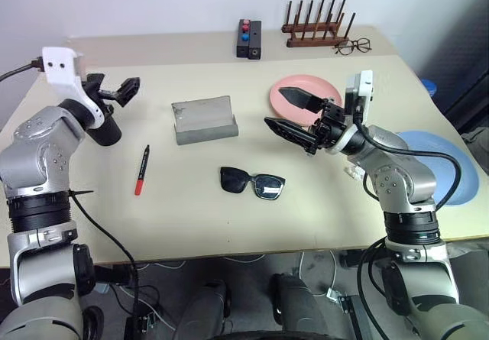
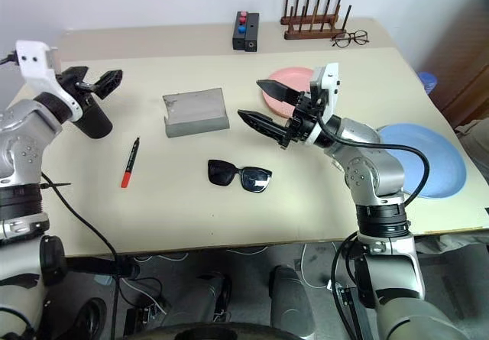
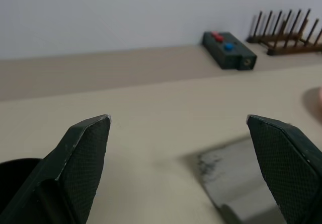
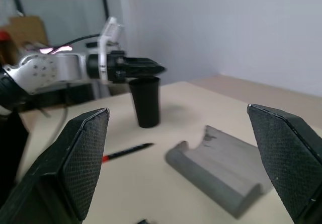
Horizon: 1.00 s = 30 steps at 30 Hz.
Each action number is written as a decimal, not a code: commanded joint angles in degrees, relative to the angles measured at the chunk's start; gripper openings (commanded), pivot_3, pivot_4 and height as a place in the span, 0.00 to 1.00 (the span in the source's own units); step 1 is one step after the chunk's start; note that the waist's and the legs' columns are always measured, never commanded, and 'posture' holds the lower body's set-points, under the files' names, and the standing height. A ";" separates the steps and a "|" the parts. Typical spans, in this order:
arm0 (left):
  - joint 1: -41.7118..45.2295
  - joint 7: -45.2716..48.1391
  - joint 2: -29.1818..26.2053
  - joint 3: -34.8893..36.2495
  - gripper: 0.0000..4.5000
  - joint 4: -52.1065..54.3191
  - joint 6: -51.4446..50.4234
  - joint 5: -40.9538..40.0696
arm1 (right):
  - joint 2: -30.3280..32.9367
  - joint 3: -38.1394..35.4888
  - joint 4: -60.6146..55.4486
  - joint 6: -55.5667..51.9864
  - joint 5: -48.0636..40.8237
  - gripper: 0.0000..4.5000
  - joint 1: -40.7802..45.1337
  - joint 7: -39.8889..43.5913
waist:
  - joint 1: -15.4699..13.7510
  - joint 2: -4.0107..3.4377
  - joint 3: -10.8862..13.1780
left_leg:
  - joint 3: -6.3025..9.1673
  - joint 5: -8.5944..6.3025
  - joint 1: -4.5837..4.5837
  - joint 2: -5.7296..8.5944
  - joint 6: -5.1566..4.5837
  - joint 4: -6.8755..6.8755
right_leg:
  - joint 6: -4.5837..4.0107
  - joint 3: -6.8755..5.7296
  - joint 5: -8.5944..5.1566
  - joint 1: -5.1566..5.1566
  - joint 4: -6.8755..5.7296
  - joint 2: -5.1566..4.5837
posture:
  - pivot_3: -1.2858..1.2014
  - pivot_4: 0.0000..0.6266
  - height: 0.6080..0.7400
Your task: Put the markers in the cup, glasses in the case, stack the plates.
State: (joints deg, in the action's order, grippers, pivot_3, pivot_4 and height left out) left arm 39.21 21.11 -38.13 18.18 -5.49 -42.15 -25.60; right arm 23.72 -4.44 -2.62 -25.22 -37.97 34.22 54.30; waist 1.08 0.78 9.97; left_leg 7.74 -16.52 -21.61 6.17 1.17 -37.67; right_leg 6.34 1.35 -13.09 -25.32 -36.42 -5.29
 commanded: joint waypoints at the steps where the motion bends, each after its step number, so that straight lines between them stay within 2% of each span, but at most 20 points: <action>1: 0.26 -6.10 -1.54 -1.92 0.99 4.99 -11.60 2.37 | 0.76 0.06 -2.24 1.30 0.47 1.00 0.67 0.94 | 0.13 -0.01 0.00 | -0.01 0.00 0.02 -0.01 0.00 0.01 | 0.00 0.01 0.00 0.00 -0.02 0.02 | 0.52 0.24 1.00; 5: 0.02 -11.54 -1.29 -4.28 0.99 5.78 -20.80 5.71 | 0.36 0.81 -2.07 1.95 1.63 1.00 0.82 0.85 | -0.01 -0.01 0.00 | -0.02 0.00 0.06 -0.02 0.01 0.00 | 0.00 0.03 0.00 0.00 -0.09 0.06 | 0.52 0.24 1.00; 10: 2.33 -13.73 3.22 -3.56 0.99 1.86 -32.04 5.01 | 0.44 1.34 -2.13 2.64 2.73 1.00 0.04 0.84 | -0.44 -0.01 -0.01 | -0.02 0.00 0.04 0.00 0.02 -0.08 | 0.00 0.02 0.00 0.03 -0.09 0.04 | 0.52 0.24 1.00; 13: 3.68 -13.41 4.08 -6.30 0.99 -1.87 -34.29 6.48 | 0.17 1.70 -2.15 2.97 3.23 1.00 -0.02 0.68 | -0.44 0.00 -0.01 | 0.01 0.00 -0.04 0.02 0.02 -0.21 | 0.00 -0.01 0.00 0.05 -0.09 0.03 | 0.52 0.24 1.00; 22: 9.08 -6.98 1.46 -14.03 0.99 -11.12 -37.51 7.75 | -0.06 2.31 -2.85 3.77 4.25 1.00 -1.43 0.27 | -0.19 0.00 0.00 | 0.00 0.00 -0.04 0.01 0.03 -0.20 | 0.00 0.00 0.00 0.00 -0.14 0.03 | 0.52 0.24 1.00; 30: 14.21 -6.28 1.60 -12.59 0.99 -17.05 -40.71 8.66 | -0.18 2.22 -2.81 4.33 4.40 1.00 -2.07 -0.12 | -0.23 0.00 0.00 | 0.00 0.00 -0.04 0.02 0.02 -0.22 | 0.00 0.00 0.00 0.00 -0.15 0.02 | 0.52 0.24 1.00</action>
State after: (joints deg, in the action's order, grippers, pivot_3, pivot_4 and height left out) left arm 51.16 14.81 -35.93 3.72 -22.04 -82.45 -17.80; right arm 23.68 -1.59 -2.67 -22.08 -33.38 32.22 54.33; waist 0.85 0.77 9.97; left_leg 7.74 -16.52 -21.65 6.18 1.19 -37.89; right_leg 6.34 1.35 -13.09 -25.32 -36.56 -5.27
